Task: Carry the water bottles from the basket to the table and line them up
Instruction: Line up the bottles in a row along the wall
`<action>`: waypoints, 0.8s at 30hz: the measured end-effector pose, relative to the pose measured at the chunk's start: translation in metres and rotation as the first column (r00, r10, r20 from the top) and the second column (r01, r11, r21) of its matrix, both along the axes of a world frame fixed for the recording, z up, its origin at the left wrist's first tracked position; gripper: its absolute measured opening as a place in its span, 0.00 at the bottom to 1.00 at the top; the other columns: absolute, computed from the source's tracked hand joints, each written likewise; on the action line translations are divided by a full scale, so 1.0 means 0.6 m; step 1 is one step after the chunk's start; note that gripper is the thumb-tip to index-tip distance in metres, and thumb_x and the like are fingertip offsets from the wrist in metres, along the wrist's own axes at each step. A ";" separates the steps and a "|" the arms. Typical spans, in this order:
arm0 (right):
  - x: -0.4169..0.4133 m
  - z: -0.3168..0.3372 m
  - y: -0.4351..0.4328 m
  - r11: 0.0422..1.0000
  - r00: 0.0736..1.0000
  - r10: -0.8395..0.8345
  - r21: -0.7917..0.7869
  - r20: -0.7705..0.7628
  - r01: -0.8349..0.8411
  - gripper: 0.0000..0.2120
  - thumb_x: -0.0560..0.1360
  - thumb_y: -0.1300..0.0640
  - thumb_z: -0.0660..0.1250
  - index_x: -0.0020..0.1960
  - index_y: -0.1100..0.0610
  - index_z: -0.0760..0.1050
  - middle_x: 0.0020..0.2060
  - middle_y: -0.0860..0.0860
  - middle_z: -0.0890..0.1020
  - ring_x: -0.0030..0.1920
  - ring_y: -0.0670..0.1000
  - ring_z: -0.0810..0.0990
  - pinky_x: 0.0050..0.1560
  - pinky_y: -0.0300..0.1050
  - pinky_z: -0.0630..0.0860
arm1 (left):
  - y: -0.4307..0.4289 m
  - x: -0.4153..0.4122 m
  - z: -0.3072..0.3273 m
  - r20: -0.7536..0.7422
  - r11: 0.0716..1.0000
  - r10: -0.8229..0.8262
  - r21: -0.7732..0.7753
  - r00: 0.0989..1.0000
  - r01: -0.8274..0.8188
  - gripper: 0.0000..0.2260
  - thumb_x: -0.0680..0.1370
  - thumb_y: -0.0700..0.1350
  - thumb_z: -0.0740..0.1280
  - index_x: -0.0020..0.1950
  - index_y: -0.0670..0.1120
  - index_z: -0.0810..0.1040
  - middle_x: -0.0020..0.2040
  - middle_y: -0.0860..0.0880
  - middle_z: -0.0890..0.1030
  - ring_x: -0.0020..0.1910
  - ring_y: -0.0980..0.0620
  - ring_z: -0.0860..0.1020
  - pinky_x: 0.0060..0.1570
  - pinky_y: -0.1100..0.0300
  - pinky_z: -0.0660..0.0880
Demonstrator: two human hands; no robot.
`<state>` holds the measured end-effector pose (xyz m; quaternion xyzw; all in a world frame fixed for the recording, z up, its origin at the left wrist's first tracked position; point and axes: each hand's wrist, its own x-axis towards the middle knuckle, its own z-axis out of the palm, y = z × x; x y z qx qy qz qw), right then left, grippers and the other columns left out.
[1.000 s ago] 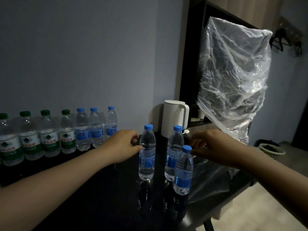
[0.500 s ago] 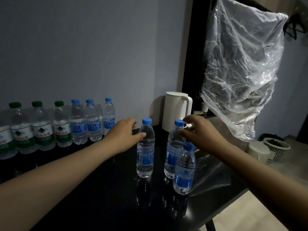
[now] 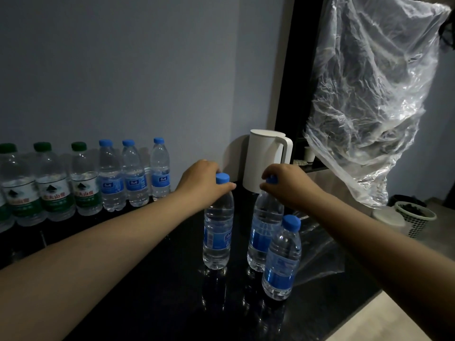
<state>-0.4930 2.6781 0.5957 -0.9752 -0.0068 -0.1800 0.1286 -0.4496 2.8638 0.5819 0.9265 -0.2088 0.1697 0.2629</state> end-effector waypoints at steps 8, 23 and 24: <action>-0.004 0.005 -0.026 0.997 0.997 0.076 0.031 -0.002 -0.076 0.17 0.73 0.54 0.70 0.61 0.55 0.75 0.57 0.52 0.79 0.54 0.48 0.76 0.53 0.40 0.72 | 0.029 0.011 0.018 -0.071 0.979 -0.202 -0.012 0.977 0.202 0.18 0.73 0.44 0.71 0.63 0.47 0.77 0.59 0.49 0.79 0.57 0.53 0.76 0.54 0.62 0.71; -0.013 0.009 0.010 0.995 0.996 0.090 0.048 0.021 -0.091 0.20 0.71 0.43 0.70 0.54 0.57 0.76 0.46 0.50 0.78 0.43 0.47 0.78 0.42 0.38 0.76 | 0.056 0.003 0.015 -0.050 0.973 -0.232 0.006 0.971 0.232 0.15 0.74 0.45 0.70 0.60 0.49 0.77 0.57 0.51 0.79 0.53 0.55 0.77 0.51 0.62 0.71; -0.015 0.014 0.006 0.989 0.991 0.129 0.075 -0.027 -0.127 0.20 0.71 0.46 0.70 0.57 0.57 0.76 0.49 0.50 0.78 0.44 0.48 0.79 0.43 0.38 0.78 | 0.056 0.003 0.014 -0.049 0.973 -0.232 0.003 0.971 0.232 0.15 0.74 0.45 0.70 0.60 0.50 0.77 0.57 0.51 0.79 0.53 0.55 0.77 0.51 0.62 0.71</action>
